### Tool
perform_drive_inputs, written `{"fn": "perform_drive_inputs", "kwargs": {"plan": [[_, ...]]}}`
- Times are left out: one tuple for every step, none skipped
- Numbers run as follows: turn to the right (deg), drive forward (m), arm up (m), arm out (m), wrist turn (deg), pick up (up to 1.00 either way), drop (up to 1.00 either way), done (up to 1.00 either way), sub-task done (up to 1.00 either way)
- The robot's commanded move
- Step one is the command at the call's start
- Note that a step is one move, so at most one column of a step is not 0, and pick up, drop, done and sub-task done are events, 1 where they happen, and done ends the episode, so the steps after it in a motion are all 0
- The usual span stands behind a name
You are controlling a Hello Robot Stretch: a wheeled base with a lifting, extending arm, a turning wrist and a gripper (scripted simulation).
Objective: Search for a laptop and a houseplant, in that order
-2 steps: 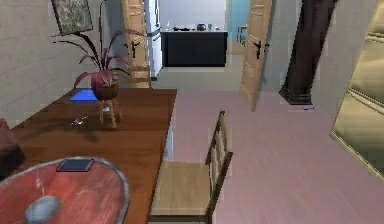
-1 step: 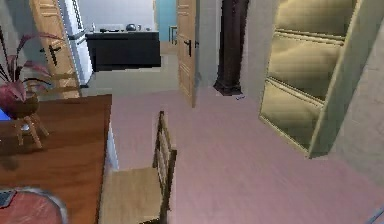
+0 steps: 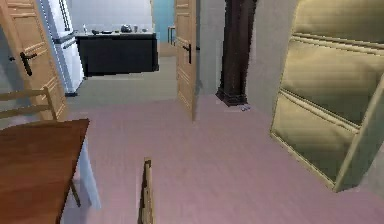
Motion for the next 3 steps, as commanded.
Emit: {"fn": "perform_drive_inputs", "kwargs": {"plan": [[-45.0, 0.0, 0.0, 0.0, 0.0, 0.0, 0.0, 0.0, 0.0], [-12.0, 0.0, 0.0, 0.0, 0.0, 0.0, 0.0, 0.0, 0.0], [0.0, 0.0, 0.0, 0.0, 0.0, 0.0, 0.0, 1.0, 0.0]]}}
